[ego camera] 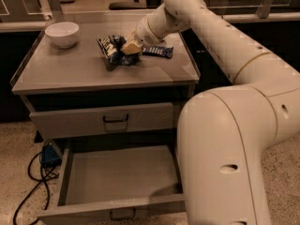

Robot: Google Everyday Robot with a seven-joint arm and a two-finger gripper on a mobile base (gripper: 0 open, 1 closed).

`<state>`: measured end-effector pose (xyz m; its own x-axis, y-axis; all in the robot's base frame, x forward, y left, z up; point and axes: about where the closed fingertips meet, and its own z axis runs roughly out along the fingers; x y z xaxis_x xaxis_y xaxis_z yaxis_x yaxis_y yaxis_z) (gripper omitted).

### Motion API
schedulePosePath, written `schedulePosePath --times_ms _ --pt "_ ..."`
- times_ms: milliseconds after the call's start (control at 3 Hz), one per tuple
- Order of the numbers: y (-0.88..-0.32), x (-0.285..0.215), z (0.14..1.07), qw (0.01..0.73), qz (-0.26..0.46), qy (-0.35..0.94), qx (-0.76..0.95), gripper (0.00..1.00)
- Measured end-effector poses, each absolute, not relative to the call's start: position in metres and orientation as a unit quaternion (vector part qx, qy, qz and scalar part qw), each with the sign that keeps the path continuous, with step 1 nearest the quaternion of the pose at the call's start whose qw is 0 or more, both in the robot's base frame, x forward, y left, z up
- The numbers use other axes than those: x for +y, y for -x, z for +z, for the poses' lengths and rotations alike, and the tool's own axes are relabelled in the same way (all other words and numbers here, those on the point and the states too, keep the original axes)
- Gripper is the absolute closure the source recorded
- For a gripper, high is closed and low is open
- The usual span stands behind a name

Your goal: Pick blue chip bag from middle drawer and place on counter

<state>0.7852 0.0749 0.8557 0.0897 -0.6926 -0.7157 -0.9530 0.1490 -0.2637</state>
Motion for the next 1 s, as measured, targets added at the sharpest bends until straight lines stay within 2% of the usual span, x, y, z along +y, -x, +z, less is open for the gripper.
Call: schedulePosePath --times_ms 333,1000 --pt "-0.7852 0.075 0.8557 0.385 0.169 0.63 0.653 0.81" --pt "-0.7851 0.075 0.8556 0.385 0.169 0.63 0.653 0.35"
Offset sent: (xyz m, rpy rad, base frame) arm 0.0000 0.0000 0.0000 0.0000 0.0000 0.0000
